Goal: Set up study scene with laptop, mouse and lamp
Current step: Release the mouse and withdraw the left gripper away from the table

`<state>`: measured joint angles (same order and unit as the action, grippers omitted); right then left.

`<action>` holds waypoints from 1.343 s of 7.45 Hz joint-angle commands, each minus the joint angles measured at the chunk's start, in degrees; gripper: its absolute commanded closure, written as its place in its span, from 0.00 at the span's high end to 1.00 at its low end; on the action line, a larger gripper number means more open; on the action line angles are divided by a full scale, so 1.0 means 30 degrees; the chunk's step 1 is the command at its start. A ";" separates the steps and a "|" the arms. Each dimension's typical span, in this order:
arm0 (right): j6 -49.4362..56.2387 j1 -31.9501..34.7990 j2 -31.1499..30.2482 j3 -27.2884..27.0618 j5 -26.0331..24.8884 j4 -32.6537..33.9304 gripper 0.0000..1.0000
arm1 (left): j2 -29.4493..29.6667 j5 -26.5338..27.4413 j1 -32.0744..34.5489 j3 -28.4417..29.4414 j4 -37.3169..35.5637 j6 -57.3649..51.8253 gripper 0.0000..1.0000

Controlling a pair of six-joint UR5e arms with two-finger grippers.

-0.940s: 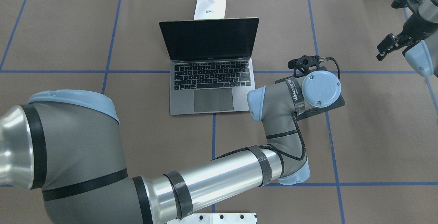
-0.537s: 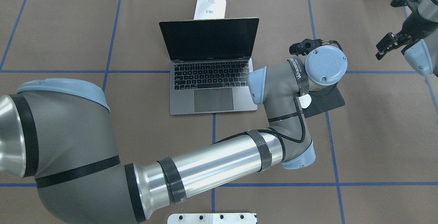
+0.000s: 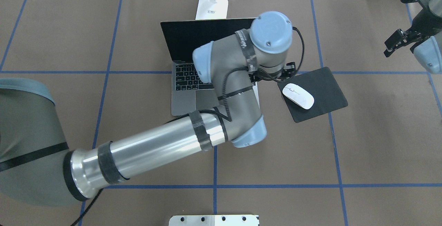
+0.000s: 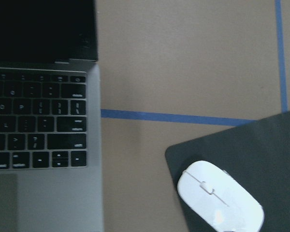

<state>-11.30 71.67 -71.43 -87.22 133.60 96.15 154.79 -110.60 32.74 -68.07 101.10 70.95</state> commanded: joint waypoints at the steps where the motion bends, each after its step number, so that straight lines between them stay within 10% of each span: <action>1: -0.0071 0.0221 -0.0009 -0.0048 -0.0058 0.0000 0.99 | -0.6359 -0.3461 0.3075 -0.6574 -0.1671 -0.4348 0.88; 4: -0.0071 0.0280 0.0020 -0.0135 -0.0030 0.0000 0.99 | -1.3195 -0.4491 0.6620 -1.0029 -0.1679 -1.2251 0.88; 7: -0.0013 0.0338 -0.0475 -0.0660 -0.0030 0.0000 0.99 | -1.8038 -0.6140 1.2012 -0.9772 -0.1737 -2.2015 0.95; 10: 0.0251 0.1069 -0.2403 -0.2646 -0.0030 0.0000 0.99 | -1.9340 -0.6982 1.5353 -0.7377 -0.1853 -2.4323 0.99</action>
<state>-10.70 74.05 -75.74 -92.02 133.51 96.15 97.94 -129.61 74.10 -93.65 95.78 0.22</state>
